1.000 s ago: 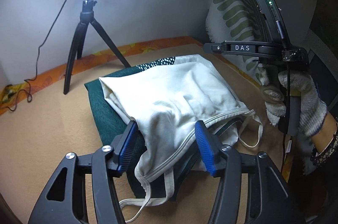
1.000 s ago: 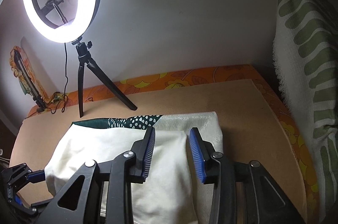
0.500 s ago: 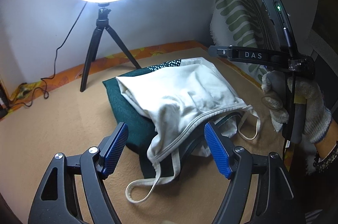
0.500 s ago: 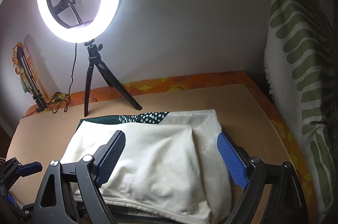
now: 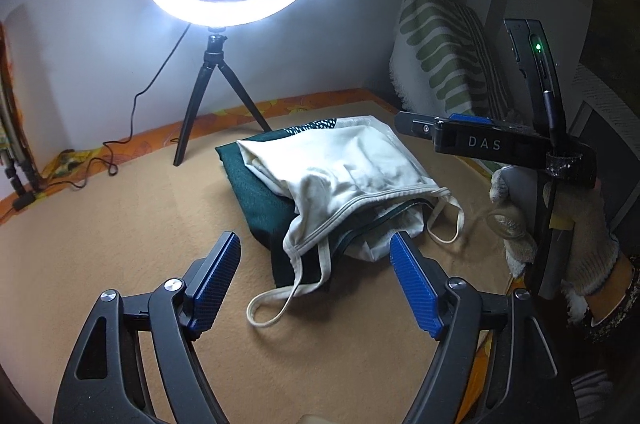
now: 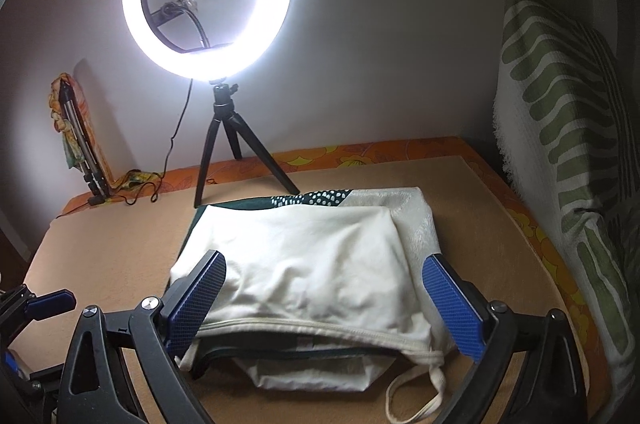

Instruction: Fold small clothes

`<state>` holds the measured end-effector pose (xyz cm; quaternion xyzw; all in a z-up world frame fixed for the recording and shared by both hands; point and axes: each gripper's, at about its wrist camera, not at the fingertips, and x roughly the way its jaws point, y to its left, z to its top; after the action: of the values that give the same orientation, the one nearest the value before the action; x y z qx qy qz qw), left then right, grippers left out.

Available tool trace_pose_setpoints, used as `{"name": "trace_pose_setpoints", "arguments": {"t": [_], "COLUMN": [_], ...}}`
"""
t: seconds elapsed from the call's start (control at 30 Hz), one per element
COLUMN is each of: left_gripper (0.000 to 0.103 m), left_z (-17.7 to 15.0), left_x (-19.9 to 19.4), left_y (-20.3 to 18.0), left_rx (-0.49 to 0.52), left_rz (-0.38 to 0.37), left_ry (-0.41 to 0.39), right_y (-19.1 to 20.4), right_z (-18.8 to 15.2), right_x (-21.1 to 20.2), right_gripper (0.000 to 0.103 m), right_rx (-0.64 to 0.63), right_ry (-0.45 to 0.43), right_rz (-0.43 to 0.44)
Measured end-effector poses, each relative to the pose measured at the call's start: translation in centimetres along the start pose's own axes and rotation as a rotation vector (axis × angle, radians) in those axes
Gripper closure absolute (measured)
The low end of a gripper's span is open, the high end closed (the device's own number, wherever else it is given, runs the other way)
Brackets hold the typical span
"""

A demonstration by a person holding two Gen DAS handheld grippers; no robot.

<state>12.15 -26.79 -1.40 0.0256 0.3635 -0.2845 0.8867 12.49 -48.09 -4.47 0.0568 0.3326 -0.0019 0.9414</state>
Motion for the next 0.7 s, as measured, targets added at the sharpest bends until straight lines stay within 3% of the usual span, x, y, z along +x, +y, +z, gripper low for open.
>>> {"name": "trace_pose_setpoints", "arguments": {"t": [0.43,0.7], "left_gripper": [0.026,0.024], "left_z": [-2.6,-4.6], "left_x": [-4.9,-7.0], "left_y": [0.7,1.1], "left_rx": [0.001,0.044], "left_rz": [0.010,0.068], "left_ry": [-0.057,-0.082], "right_y": [4.1,6.0], "right_z": [-3.3,-5.5], "right_x": [-4.8,-6.3], "right_gripper": [0.001,0.000], "right_rx": [-0.003,0.011], "right_ry": [-0.028,-0.019], "right_rz": [-0.018,-0.015]}}
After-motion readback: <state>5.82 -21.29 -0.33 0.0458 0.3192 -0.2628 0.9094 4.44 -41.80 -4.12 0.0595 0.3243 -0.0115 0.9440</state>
